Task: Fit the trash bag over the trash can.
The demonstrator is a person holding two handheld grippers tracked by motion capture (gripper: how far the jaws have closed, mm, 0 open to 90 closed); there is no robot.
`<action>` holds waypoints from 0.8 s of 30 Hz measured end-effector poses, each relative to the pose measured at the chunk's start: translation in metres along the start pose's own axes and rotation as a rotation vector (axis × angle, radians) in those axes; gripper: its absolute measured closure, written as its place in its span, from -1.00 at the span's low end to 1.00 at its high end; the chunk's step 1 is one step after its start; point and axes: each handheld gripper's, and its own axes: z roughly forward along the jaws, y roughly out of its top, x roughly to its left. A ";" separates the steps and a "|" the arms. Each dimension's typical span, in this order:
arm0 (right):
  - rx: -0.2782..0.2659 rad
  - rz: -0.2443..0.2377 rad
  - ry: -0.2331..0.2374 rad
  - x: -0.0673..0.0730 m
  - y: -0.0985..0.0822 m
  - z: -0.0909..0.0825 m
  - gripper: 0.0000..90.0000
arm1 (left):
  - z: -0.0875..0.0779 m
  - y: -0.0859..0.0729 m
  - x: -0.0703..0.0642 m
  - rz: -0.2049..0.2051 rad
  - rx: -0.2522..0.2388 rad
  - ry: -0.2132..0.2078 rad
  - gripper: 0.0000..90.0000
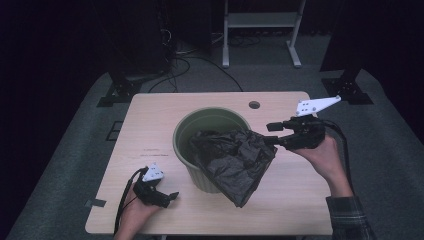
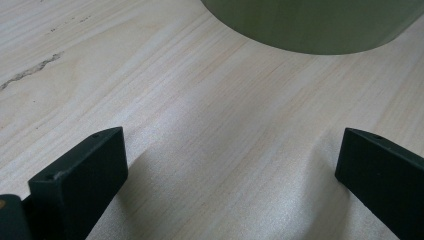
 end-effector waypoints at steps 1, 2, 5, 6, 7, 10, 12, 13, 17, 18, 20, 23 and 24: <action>-0.002 0.007 0.008 -0.001 -0.003 0.000 -0.05 | 0.000 0.000 0.000 0.000 0.000 0.000 -1.00; -0.006 0.014 0.021 -0.002 -0.005 0.000 -0.07 | 0.000 0.000 0.000 0.000 0.000 0.000 -1.00; -0.016 0.026 0.048 -0.003 -0.007 0.006 -0.19 | 0.000 0.000 0.000 0.000 0.000 0.000 -1.00; -0.009 0.026 0.051 -0.003 -0.007 0.010 -0.21 | 0.000 0.000 0.000 0.000 0.000 0.000 -1.00; -0.003 0.029 0.053 -0.003 -0.007 0.013 -0.23 | 0.000 0.000 0.000 -0.001 0.000 0.000 -1.00; 0.031 0.041 0.069 -0.005 -0.007 0.021 0.05 | 0.000 0.000 0.000 -0.001 0.000 0.001 -1.00; 0.043 0.032 0.059 -0.004 -0.008 0.022 0.48 | 0.000 0.000 0.000 -0.001 0.000 0.000 -1.00; 0.048 0.023 0.052 -0.004 -0.009 0.022 0.63 | 0.000 0.000 0.000 -0.001 0.000 0.000 -1.00; 0.045 0.005 0.028 -0.003 -0.008 0.022 0.99 | 0.000 0.000 0.000 0.000 0.003 0.000 -1.00; 0.041 0.005 0.022 -0.004 -0.007 0.022 0.99 | 0.000 0.000 0.000 0.000 0.001 0.000 -1.00; 0.044 0.000 0.004 -0.006 -0.004 0.024 0.99 | 0.000 0.000 0.000 -0.001 0.001 0.000 -1.00; 0.044 -0.006 -0.023 -0.010 0.002 0.026 0.99 | 0.000 0.000 0.000 -0.001 0.000 0.000 -1.00; 0.044 -0.013 -0.033 -0.011 0.004 0.027 0.99 | 0.000 0.000 0.000 -0.001 0.001 0.000 -1.00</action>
